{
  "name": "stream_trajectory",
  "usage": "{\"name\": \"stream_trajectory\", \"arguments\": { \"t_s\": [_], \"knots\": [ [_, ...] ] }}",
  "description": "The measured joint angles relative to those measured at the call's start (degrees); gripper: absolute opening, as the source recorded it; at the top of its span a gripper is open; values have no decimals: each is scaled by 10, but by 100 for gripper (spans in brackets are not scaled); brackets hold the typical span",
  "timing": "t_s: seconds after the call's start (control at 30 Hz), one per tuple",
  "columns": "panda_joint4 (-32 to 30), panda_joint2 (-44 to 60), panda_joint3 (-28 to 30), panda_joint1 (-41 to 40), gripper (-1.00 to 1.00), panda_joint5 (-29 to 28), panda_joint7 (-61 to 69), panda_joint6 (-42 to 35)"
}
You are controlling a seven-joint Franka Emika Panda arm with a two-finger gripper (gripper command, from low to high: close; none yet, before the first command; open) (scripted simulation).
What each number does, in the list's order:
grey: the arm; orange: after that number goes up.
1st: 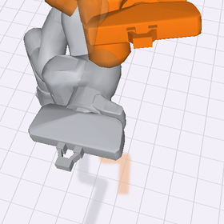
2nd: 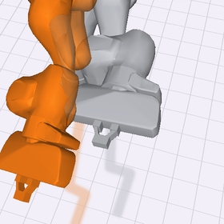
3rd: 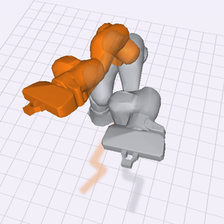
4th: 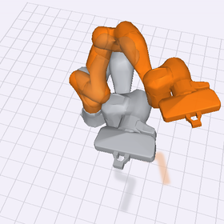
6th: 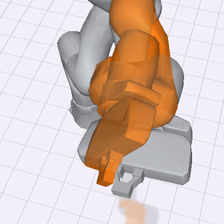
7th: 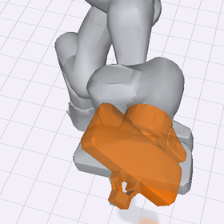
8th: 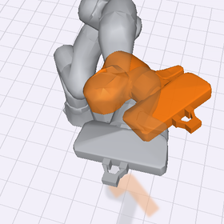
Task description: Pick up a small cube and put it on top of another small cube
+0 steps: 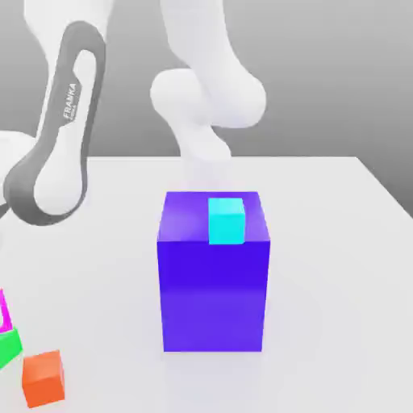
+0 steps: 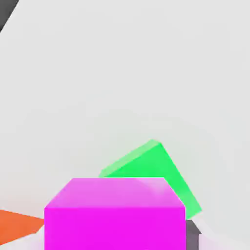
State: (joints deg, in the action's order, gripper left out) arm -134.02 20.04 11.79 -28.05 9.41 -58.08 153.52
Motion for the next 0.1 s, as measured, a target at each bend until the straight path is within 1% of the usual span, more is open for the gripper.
{"name": "stream_trajectory", "arguments": {
  "t_s": [0.1],
  "knots": [
    [0, 0, 0, 0, 100, 0, 0, 0]
  ]
}}
